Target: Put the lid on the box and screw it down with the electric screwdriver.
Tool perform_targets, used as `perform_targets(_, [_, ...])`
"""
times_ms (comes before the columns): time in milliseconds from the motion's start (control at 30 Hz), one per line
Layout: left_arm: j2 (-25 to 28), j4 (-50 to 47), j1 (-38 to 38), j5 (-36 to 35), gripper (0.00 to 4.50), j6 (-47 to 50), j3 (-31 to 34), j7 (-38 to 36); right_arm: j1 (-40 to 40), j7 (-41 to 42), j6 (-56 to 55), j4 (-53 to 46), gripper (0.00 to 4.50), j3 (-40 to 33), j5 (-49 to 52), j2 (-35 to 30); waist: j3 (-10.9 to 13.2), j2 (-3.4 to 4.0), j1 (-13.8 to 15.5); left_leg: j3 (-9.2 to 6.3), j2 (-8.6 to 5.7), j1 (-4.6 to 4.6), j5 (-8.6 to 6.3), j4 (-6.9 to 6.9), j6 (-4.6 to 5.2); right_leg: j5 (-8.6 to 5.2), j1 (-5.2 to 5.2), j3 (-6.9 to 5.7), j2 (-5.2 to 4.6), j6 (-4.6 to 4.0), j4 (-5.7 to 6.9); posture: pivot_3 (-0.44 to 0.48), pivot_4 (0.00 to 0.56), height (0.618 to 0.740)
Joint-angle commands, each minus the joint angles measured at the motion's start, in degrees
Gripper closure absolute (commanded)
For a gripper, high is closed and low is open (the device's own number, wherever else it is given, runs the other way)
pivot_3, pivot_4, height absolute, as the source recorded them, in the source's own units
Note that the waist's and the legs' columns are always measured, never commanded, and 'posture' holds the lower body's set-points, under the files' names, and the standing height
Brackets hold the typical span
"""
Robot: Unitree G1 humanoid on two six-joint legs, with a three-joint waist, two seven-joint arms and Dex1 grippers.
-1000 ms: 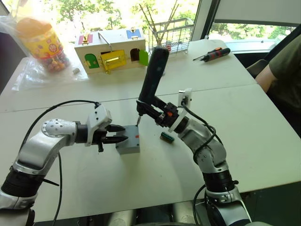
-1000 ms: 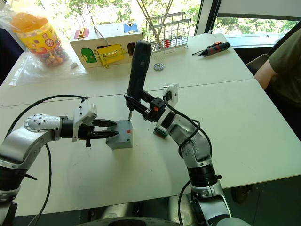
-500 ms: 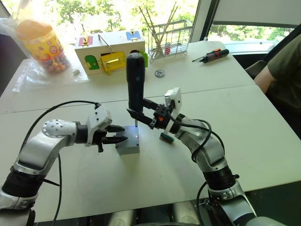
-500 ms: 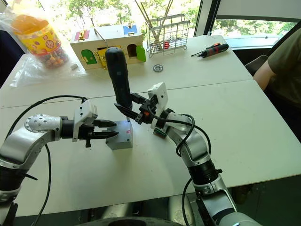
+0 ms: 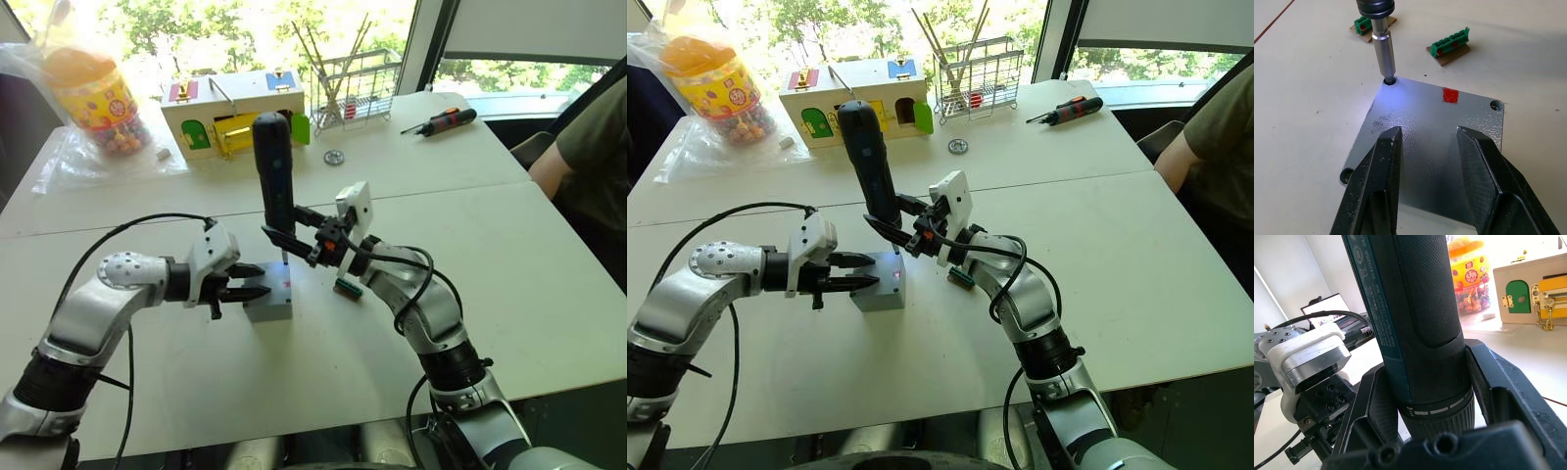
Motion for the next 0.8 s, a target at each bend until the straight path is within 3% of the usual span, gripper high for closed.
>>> perform_targets(33, [-0.1,0.0,0.9,0.9,2.70,-0.5,-0.9,0.1,2.5,0.1,3.8,3.0,2.76,2.2,-1.3,-0.5,-0.1,0.01,0.0,0.00,0.00,0.00,-0.01,0.00,0.00,0.00,0.00,0.00,0.00,0.00,0.00,0.000,0.150,0.740])
perform_targets(467, [-0.8,1.4,0.9,1.5,2.70,-1.7,-1.7,0.0,-0.2,-1.2,6.9,-3.8,2.76,-1.9,2.1,-0.6,-0.3,-0.01,0.3,0.00,0.00,0.00,-0.02,-0.01,0.03,0.00,0.01,0.02,0.00,0.00,-0.05,0.000,0.150,0.740])
perform_targets(667, [-1.0,1.8,1.3,0.9,2.70,-1.7,-1.3,-0.5,-10.7,-6.4,22.0,-15.0,2.76,-16.0,19.6,-1.4,-0.2,0.09,1.1,0.01,-0.02,-0.15,-0.02,0.00,0.02,0.00,-0.06,0.04,-0.07,0.00,-0.09,0.000,0.150,0.740])
perform_targets(800, [-4.7,1.5,-2.0,-6.5,2.70,3.0,3.4,1.0,-19.3,-14.1,32.5,-14.0,2.76,-27.6,31.5,-5.2,-0.1,0.20,1.6,-0.01,-0.01,-0.28,-0.02,0.00,0.01,0.00,-0.04,0.03,-0.11,0.00,-0.09,0.000,0.150,0.740])
